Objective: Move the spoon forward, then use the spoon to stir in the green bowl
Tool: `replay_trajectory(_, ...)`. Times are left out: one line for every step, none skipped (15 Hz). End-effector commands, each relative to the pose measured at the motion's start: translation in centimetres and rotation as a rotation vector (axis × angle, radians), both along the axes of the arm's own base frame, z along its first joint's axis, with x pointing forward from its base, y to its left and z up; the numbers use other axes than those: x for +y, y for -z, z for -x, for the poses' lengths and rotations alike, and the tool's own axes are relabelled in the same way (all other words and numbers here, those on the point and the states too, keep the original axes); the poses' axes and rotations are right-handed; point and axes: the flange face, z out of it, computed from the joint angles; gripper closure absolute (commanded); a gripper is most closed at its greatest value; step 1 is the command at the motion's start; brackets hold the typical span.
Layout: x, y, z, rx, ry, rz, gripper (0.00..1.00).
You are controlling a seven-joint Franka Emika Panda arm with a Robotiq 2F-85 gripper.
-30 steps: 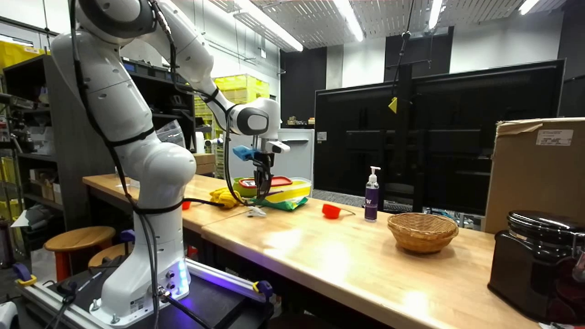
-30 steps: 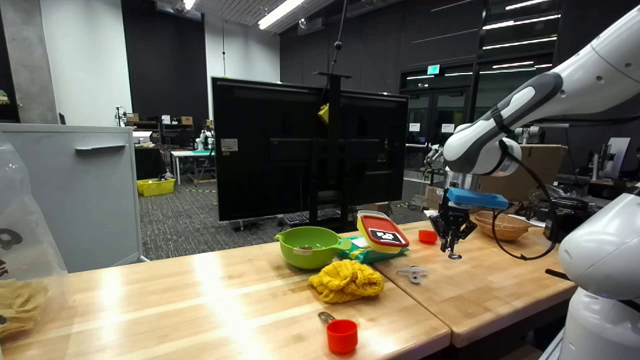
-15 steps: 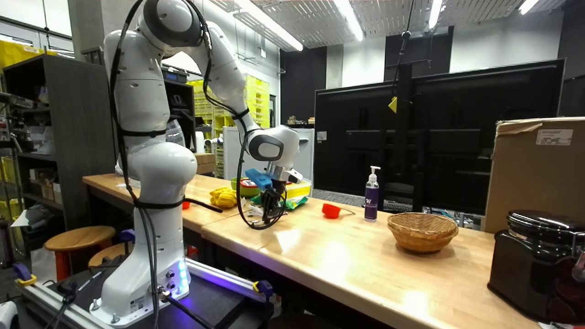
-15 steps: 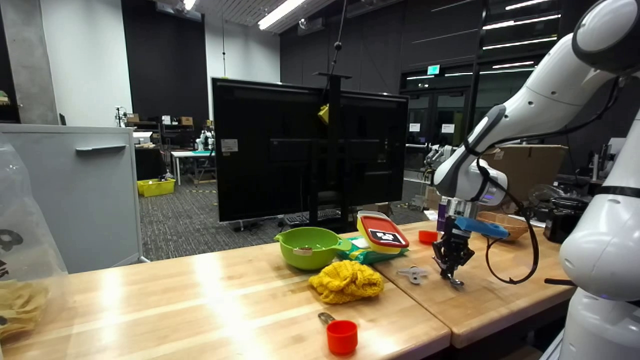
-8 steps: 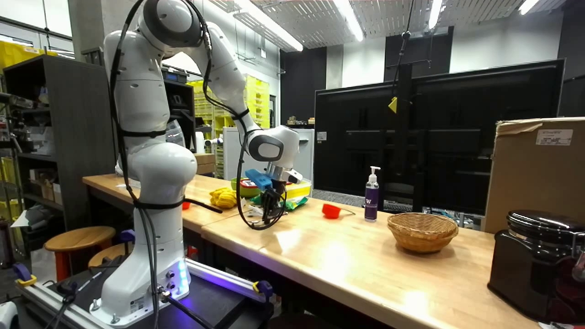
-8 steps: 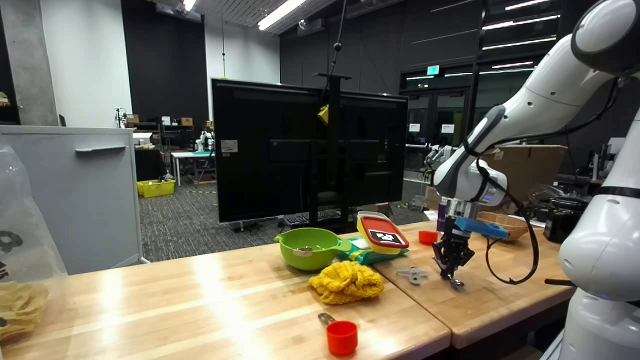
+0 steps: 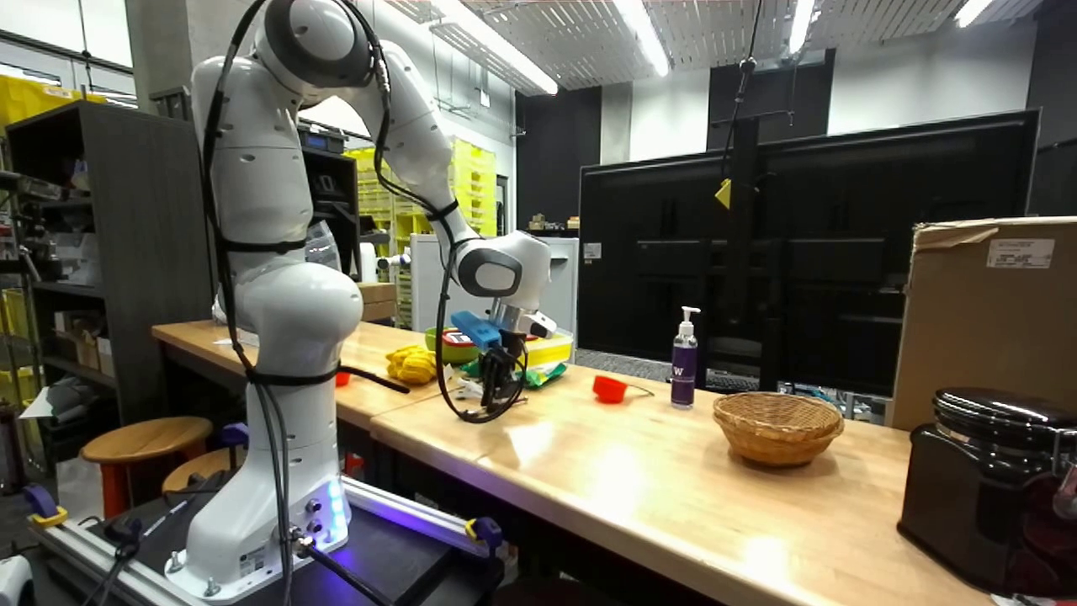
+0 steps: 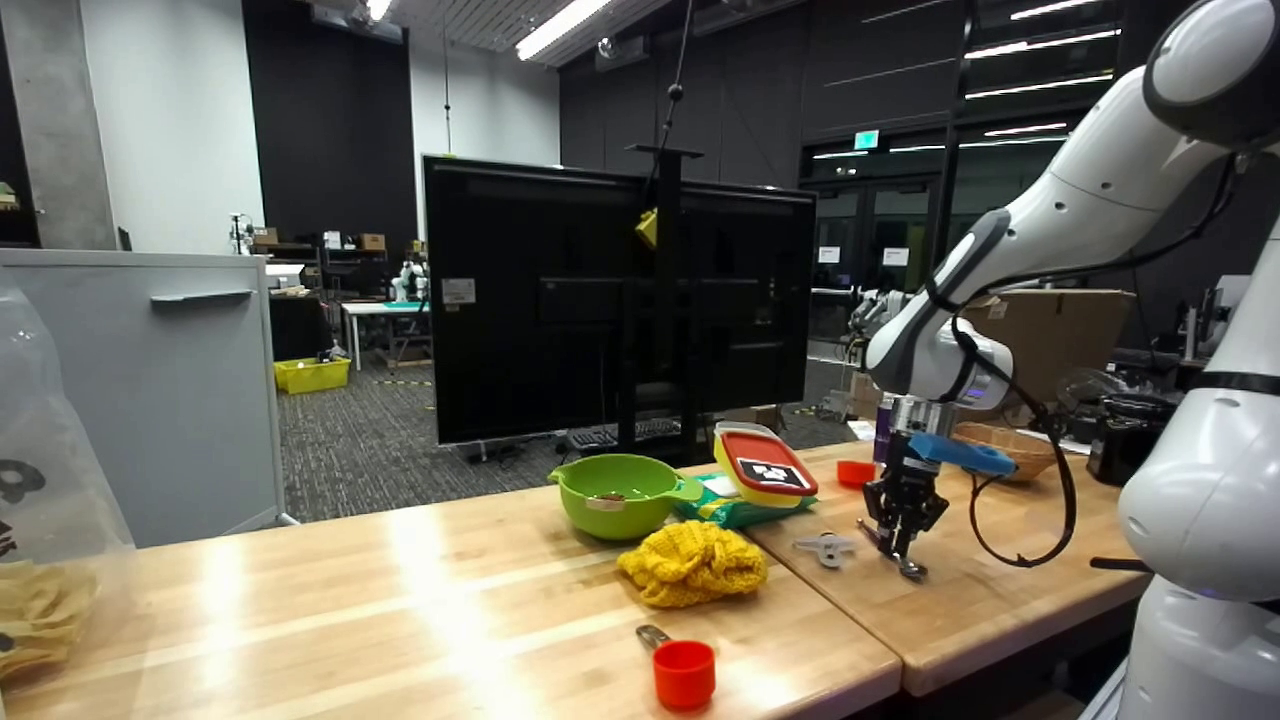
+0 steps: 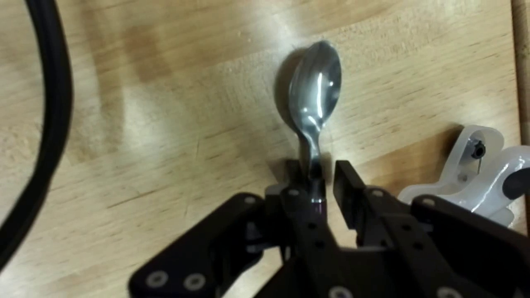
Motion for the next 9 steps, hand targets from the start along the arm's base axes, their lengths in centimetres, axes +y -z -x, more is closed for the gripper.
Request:
replay_trajectory(0.4, -0.8, -0.8, 0.014, -0.046, -0.001, 0.42)
replay_trajectory(0.6, -1.1, -1.2, 0.018, -0.06, 0.003, 0.36)
replay_trajectory(0.6, -1.6, -1.6, 0.023, -0.073, 0.011, 0.29)
replay_trajectory(0.6, -2.0, -2.0, 0.03, -0.089, 0.018, 0.23)
replay_trajectory(0.6, -2.6, -2.6, 0.034, -0.109, 0.028, 0.16)
replay_trajectory(0.7, -3.1, -3.2, 0.04, -0.125, 0.037, 0.08)
replay_trajectory(0.7, -3.6, -3.9, 0.041, -0.143, 0.044, 0.02)
replay_trajectory(0.6, -4.0, -4.6, 0.042, -0.16, 0.051, 0.0)
replay_trajectory(0.4, -4.2, -5.1, 0.038, -0.174, 0.054, 0.0)
